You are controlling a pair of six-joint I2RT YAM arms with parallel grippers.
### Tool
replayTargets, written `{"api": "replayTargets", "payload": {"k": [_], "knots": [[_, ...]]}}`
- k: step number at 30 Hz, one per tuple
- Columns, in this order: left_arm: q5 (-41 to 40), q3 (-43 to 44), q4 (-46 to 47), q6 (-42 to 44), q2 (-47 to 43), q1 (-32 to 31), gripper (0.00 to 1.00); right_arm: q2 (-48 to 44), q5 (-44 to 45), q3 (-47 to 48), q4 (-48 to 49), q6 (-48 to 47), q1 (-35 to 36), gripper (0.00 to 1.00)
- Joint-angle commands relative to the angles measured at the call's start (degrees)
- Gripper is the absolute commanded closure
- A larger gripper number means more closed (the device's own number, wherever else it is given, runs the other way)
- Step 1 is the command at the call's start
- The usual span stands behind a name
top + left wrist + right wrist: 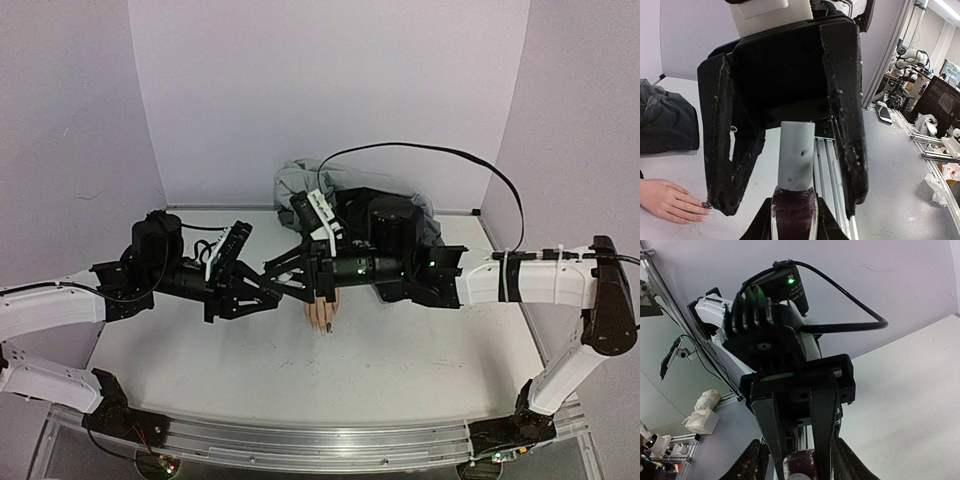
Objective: Paint the nails
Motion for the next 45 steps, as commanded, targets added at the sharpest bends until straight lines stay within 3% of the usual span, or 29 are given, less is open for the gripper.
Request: {"api": "replayTargets", "payload": {"k": [1,3,14,19,25,28,32,36,37,40,45], "knots": [[1.6,3.1,3.3,-0.6,0.0,0.0,1.00,-2.4,1.3,1.1,5.2,0.9,0.0,0.50],[1.8,3.1,3.3,-0.6,0.1,0.0,1.00,-3.3,2.4,0.4,5.4,1.1,0.0,0.53],[-1.0,2.7,3.4,-0.2,-1.0,0.0,1.00,1.1,0.7,1.2,8.8,6.0,0.0,1.00],[-12.4,1.5,3.5,0.4,-3.8,0.0,1.00,5.0,6.7,1.7,11.1,11.0,1.1,1.00],[-36.5,-0.9,3.7,3.9,-7.5,0.0,1.00,13.0,32.0,5.9,5.9,27.2,7.5,1.00],[-46.2,-1.9,3.7,5.8,-8.8,0.0,1.00,17.7,40.6,10.8,3.8,35.0,11.8,1.00],[-47.4,-2.1,3.6,7.0,-9.4,0.0,1.00,21.6,44.4,18.1,3.4,34.6,14.8,1.00],[-46.1,-2.0,3.6,7.4,-9.2,0.0,1.00,19.7,46.1,16.9,4.5,32.9,14.8,1.00],[-45.7,-2.0,3.6,7.5,-9.3,0.0,1.00,18.7,46.0,15.9,5.2,31.1,14.7,0.97],[-45.4,-1.8,3.5,7.4,-9.4,0.0,1.00,14.0,45.5,11.7,5.3,25.8,13.6,0.67],[-43.0,-1.9,3.4,6.4,-9.6,0.0,1.00,1.8,46.5,0.9,5.4,14.9,11.3,0.40]]}}
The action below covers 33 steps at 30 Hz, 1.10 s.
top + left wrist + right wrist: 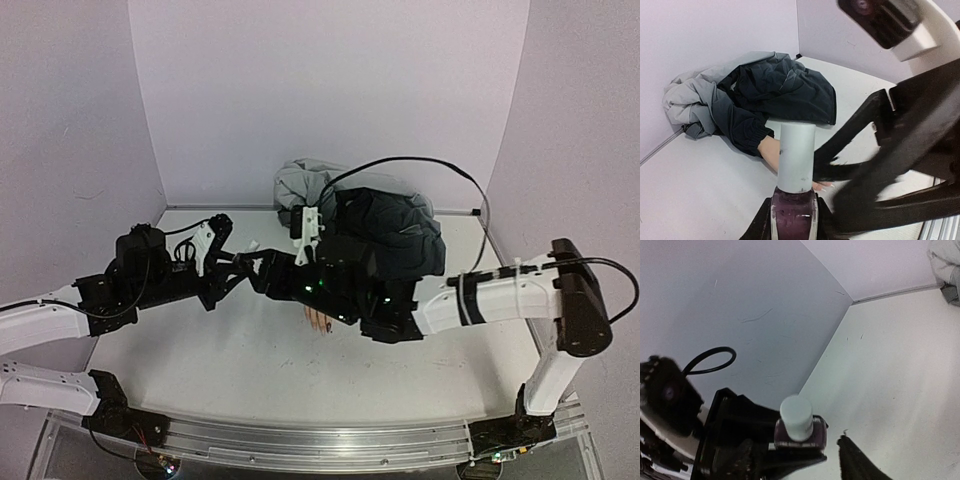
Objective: Paint the nails
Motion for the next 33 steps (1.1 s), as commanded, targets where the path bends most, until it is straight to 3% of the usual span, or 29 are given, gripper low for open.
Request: {"api": "replayTargets", "payload": {"k": [1,5,11,16,25,33], "knots": [[0.9,3.1,8.9,-0.6,-1.1,0.5,1.00,-12.7,-2.5,-8.1,0.2,-12.0,0.5,0.34],[11.0,3.6,9.0,-1.6,-0.8,0.6,1.00,-20.1,-8.7,-13.8,2.3,-17.5,-2.3,0.15],[31.6,5.3,9.2,-2.9,1.7,0.6,1.00,-21.6,-37.7,-15.1,6.3,-21.9,-9.1,0.10],[39.6,6.6,9.4,-4.5,4.4,0.6,1.00,-19.2,-43.9,-12.4,6.5,-23.1,-9.3,0.26],[42.0,6.8,9.7,-5.2,5.9,0.5,1.00,-14.3,-48.1,-9.0,10.1,-21.5,-9.3,0.59],[43.3,7.1,9.7,-5.5,6.6,0.6,1.00,-12.4,-47.6,-7.6,12.0,-20.6,-9.3,0.58]]}}
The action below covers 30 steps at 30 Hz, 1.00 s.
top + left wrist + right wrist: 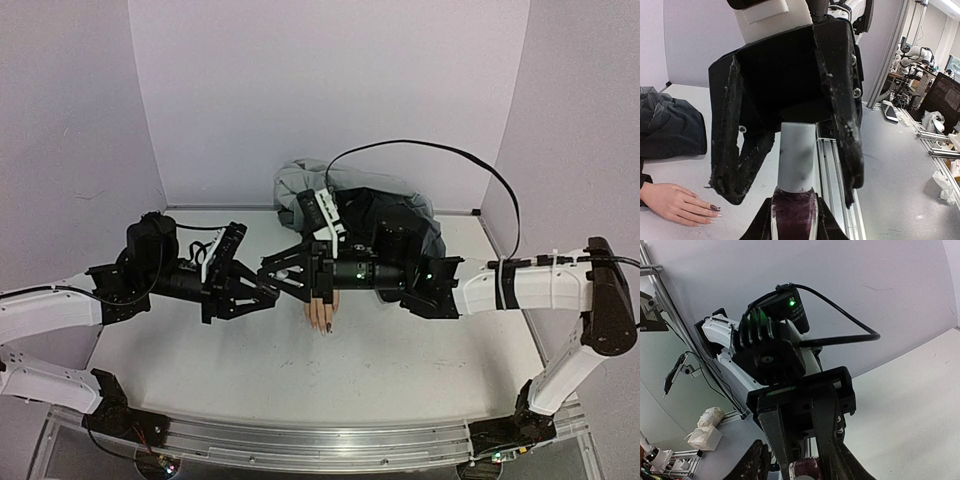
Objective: Paint the nails
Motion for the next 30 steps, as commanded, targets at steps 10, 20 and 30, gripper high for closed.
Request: {"api": "replayTargets", "payload": {"k": [10,20,30], "knots": [[-1.2,3.1,3.6,-0.6,-0.5,0.0,1.00,2.8,1.5,4.0,6.3,3.3,0.0,1.00],[-33.3,-0.3,3.6,5.1,-6.2,0.0,1.00,15.4,37.6,15.3,-11.4,23.8,7.1,1.00],[-45.3,-1.3,3.6,9.0,-7.6,-0.3,1.00,24.7,53.9,37.1,-21.4,31.6,16.8,1.00]]}}
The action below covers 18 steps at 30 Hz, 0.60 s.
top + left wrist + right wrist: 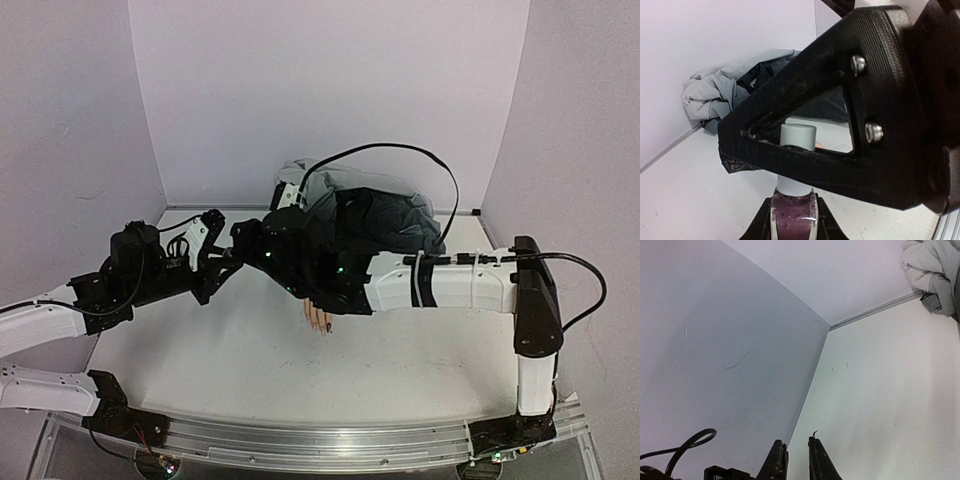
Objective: Paint the nails
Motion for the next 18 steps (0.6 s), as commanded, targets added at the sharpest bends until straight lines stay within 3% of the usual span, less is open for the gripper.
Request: {"api": "replayTargets", "payload": {"k": [1,3,10,13,16,18], "knots": [[-1.9,2.2,11.1,2.6,0.1,-1.4,1.00,0.8,-1.9,4.3,-2.4,3.2,8.0,1.00],[-1.5,2.3,11.0,2.5,0.3,-1.4,1.00,-0.7,-0.9,2.3,-1.9,1.3,7.7,0.96],[-1.1,2.8,10.5,0.3,1.7,-1.4,1.00,-14.9,-7.4,-13.2,4.3,-17.7,3.0,0.33],[-1.0,2.9,10.3,-0.4,2.3,-1.4,1.00,-21.2,-8.4,-20.2,4.5,-20.4,1.0,0.12],[0.4,3.3,10.1,-1.3,3.1,-1.4,1.00,-25.7,-14.7,-25.3,4.6,-20.5,-3.1,0.02],[3.1,3.4,10.0,-1.6,3.7,-1.4,1.00,-28.1,-22.1,-28.6,6.5,-22.5,-6.2,0.02]]}}
